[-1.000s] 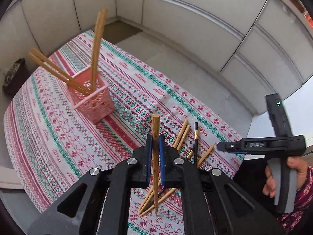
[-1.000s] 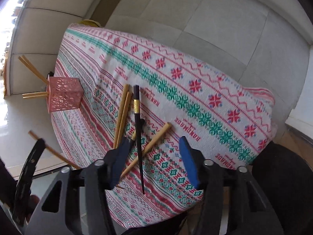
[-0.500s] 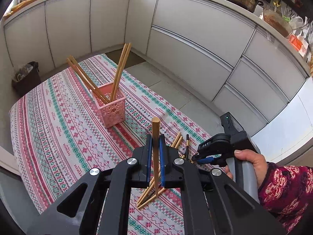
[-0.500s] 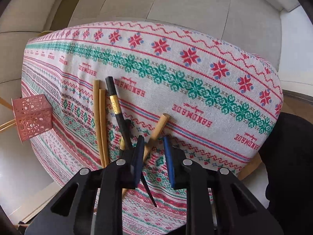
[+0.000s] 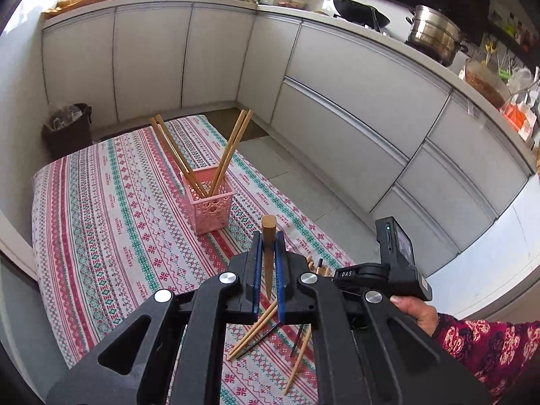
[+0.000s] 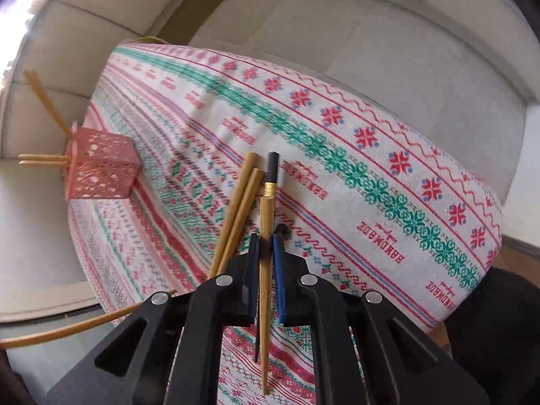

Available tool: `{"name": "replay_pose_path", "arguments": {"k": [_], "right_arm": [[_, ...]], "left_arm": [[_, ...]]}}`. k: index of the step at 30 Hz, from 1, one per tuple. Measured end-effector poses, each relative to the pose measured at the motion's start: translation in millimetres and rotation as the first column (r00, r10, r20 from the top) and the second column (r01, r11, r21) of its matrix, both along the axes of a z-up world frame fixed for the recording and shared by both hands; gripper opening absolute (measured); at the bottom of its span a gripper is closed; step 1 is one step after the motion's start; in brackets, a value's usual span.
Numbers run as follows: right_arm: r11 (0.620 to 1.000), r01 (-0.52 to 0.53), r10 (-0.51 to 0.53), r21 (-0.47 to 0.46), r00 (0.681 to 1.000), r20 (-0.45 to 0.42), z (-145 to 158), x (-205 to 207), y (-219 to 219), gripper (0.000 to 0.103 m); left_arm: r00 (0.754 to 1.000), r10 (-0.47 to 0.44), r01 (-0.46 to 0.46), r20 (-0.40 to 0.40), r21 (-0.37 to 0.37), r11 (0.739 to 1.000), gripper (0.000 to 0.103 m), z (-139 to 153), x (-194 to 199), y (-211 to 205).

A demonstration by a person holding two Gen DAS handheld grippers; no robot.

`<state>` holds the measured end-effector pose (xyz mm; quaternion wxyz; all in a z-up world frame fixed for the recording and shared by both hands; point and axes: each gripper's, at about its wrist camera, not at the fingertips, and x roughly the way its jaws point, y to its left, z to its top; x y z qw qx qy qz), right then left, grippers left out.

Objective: Organize utensils
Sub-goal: 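Lift the wooden chopstick upright with the left gripper, then lower the chopstick into the pink holder with the left gripper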

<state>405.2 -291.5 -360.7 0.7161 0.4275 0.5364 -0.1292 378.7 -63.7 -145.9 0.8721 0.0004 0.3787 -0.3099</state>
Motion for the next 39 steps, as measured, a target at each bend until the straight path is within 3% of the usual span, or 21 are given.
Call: {"name": "replay_pose_path", "arguments": {"k": [5, 10, 13, 23, 31, 39], "right_arm": [[0.977, -0.112, 0.141, -0.182, 0.978, 0.153, 53.5, -18.6, 16.1, 0.008], [0.895, -0.151, 0.291, -0.420, 0.911, 0.292, 116.8, -52.1, 36.3, 0.008], [0.856, -0.150, 0.348, -0.495, 0.874, 0.338, 146.0, -63.6, 42.8, 0.008], [0.800, -0.074, 0.418, -0.595, 0.780, 0.466, 231.1, -89.7, 45.2, 0.008], [0.785, -0.005, 0.418, -0.619, 0.742, 0.525, 281.1, -78.1, 23.7, 0.008], [0.772, 0.023, 0.435, -0.635, 0.710, 0.554, 307.6, -47.5, 21.1, 0.008]], "left_arm": [[0.998, 0.051, -0.049, 0.038, -0.054, 0.997, 0.006, 10.8, -24.5, 2.1], [0.993, 0.085, -0.081, 0.081, -0.058, 0.995, 0.006, 24.7, -46.4, 0.0], [0.990, 0.099, -0.094, 0.101, -0.055, 0.994, 0.006, 34.9, -57.2, -1.6], [0.967, 0.166, -0.151, 0.194, -0.089, 0.985, 0.006, 80.5, -73.7, -0.1], [0.950, 0.212, -0.187, 0.229, -0.124, 0.974, 0.006, 102.2, -55.9, -2.9], [0.939, 0.246, -0.208, 0.241, -0.172, 0.963, 0.006, 116.7, -22.9, -4.9]]}}
